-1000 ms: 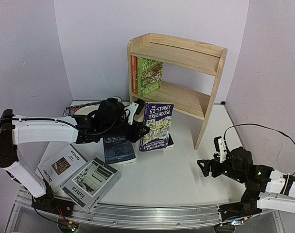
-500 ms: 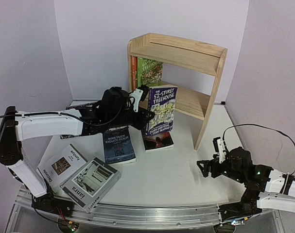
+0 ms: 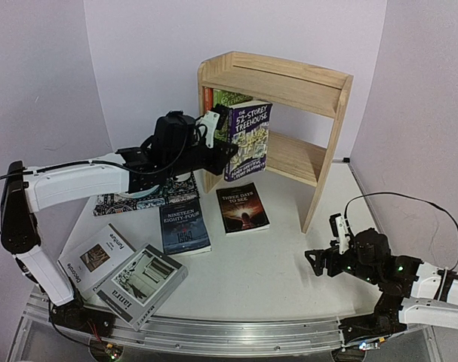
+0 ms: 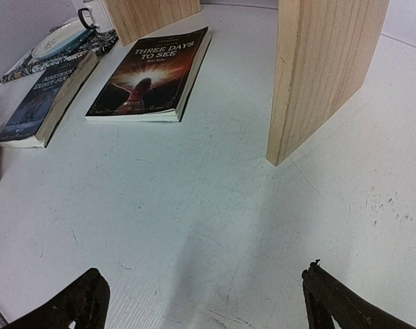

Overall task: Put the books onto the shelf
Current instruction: Place the book on the shelf.

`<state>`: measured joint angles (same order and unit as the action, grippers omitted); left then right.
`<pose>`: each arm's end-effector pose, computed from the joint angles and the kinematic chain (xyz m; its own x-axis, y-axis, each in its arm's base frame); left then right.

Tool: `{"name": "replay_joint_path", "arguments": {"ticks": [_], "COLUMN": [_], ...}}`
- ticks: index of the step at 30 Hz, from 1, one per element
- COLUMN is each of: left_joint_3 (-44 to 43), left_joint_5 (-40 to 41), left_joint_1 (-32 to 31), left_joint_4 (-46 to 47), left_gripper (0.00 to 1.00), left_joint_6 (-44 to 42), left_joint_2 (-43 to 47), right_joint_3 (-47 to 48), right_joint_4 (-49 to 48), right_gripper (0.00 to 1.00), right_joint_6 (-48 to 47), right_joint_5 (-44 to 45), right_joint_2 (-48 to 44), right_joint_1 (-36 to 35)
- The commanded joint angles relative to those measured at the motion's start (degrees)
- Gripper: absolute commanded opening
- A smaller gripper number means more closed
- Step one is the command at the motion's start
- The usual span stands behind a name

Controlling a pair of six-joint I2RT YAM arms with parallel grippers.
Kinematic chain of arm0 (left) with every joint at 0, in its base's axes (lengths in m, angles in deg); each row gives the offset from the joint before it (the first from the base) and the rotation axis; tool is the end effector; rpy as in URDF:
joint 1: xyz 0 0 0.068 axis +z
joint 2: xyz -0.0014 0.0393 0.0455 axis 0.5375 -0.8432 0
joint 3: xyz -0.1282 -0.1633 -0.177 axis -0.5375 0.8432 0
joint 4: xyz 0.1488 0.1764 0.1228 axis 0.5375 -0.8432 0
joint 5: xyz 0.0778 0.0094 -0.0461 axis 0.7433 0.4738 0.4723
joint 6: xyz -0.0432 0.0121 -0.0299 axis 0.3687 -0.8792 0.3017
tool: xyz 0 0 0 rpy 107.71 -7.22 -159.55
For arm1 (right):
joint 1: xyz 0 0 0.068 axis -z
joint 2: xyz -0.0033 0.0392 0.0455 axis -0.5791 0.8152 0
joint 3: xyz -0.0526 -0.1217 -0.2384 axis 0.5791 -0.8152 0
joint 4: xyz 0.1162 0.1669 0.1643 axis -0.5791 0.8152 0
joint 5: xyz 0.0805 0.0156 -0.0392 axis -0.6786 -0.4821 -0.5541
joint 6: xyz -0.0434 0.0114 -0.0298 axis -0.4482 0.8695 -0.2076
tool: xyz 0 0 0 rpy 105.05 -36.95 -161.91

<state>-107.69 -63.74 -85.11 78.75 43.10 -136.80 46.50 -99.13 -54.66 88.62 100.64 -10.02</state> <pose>0.2464 -0.3160 0.3537 -0.2010 0.0967 -0.9748 0.7084 0.7017 -0.0765 0.1169 0.1072 0.1886 -0.2959 0.1231 -0.9473 -0.4704 0.8443 0.2566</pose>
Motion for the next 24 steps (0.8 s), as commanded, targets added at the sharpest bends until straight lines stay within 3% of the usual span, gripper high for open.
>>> {"name": "replay_joint_path", "arguments": {"ticks": [1,12,24], "left_joint_3": [-6.4,-8.4,-3.5], "left_joint_5": [0.7,1.6,2.1], "left_joint_1": [1.2,1.9,1.9], "left_joint_4": [6.6,7.1,12.2], "left_gripper": [0.0,0.0,0.0], "left_joint_6": [-3.7,-4.9,-6.3], "left_joint_2": [-1.0,-2.7,-1.1], "right_joint_3": [0.1,0.3,0.4], "right_joint_4": [-1.3,-1.4,-1.5], "right_gripper": [0.98,0.98,0.98], "right_joint_6": [-0.6,-0.6,-0.6], "right_joint_5": [0.2,0.2,0.2], "right_joint_2": [0.0,0.5,0.8], "right_joint_1": [0.0,0.0,0.0]}}
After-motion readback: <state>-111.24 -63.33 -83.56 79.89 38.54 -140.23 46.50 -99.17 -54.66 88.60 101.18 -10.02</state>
